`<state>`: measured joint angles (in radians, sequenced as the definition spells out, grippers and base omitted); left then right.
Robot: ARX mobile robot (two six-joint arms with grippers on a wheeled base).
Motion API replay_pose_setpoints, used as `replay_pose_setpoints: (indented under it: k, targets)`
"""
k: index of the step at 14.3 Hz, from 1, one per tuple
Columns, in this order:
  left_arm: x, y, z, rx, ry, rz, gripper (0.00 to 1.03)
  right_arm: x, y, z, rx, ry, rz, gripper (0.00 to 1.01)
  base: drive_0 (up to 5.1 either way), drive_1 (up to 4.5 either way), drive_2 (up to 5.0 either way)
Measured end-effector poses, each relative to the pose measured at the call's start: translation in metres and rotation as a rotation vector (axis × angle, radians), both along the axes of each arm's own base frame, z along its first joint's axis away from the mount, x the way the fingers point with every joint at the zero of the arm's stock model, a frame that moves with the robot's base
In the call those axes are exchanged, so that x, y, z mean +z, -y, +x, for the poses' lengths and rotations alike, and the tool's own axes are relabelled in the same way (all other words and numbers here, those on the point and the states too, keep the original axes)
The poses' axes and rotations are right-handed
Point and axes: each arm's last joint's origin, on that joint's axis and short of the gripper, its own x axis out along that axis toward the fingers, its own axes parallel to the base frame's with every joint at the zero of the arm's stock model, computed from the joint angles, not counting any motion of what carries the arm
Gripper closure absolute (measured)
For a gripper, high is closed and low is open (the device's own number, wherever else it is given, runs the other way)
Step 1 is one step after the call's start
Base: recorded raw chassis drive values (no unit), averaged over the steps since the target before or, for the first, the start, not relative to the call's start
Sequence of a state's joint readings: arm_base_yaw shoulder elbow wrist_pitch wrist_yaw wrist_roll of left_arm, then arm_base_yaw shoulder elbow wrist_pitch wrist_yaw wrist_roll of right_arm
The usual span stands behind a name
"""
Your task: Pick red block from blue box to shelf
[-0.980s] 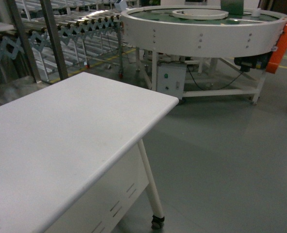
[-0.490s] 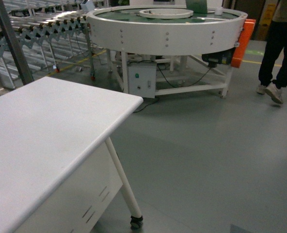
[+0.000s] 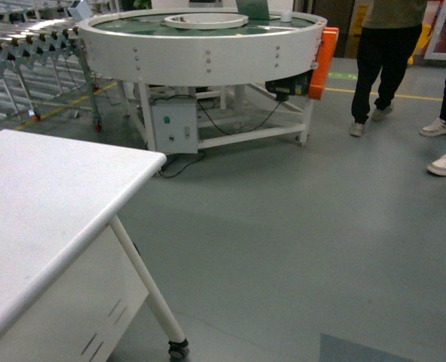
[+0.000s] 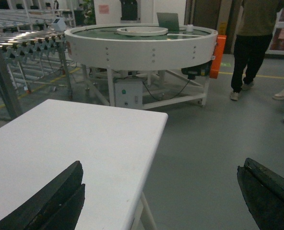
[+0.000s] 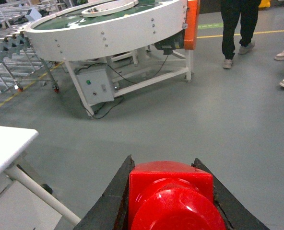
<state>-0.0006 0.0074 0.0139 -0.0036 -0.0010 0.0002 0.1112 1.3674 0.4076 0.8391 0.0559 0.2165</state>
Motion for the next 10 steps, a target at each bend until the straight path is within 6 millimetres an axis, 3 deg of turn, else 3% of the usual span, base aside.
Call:
replay_pose_setpoints:
  k: [10]
  targets:
    - [0.0000, 0.0000, 0.0000, 0.000, 0.000, 0.000, 0.05, -0.0001, 0.0000, -0.0001, 0.000, -0.001, 0.000, 0.74, -1.6, -1.57, -1.6]
